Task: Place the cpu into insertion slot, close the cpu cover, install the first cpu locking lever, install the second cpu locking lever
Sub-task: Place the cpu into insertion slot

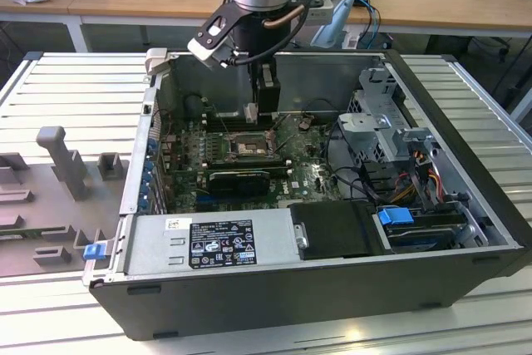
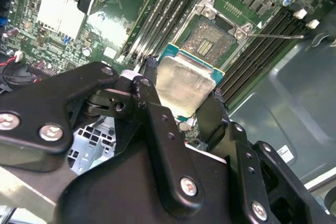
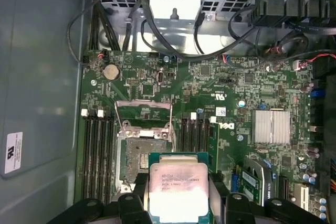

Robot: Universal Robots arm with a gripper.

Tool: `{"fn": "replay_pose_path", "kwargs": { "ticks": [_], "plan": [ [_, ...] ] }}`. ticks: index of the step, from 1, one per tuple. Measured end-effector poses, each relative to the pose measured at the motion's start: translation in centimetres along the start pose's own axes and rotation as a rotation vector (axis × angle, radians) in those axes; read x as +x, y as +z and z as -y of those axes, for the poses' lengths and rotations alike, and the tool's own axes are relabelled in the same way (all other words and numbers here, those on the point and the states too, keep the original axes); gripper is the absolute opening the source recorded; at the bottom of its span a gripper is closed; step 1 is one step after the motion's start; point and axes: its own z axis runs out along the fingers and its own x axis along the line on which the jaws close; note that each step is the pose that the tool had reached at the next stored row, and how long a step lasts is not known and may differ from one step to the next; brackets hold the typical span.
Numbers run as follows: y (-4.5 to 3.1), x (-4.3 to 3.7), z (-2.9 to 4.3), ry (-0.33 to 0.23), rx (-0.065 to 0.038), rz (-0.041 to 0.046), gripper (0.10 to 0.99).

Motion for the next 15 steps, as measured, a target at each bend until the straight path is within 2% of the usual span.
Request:
{"fn": "replay_pose_path", "kwargs": {
  "ticks": [6, 10, 14, 15],
  "plan": [
    [0.59, 0.00, 0.16, 0.000, 0.001, 0.0001, 0.541],
    [1.66, 0.06, 0.57, -0.002, 0.001, -0.0001, 0.541],
    [2.41, 0.16, 0.71, -0.005, 0.002, -0.0001, 0.541],
    [3.01, 0.20, 0.75, -0.005, 0.002, -0.0003, 0.541]
  ]
}}
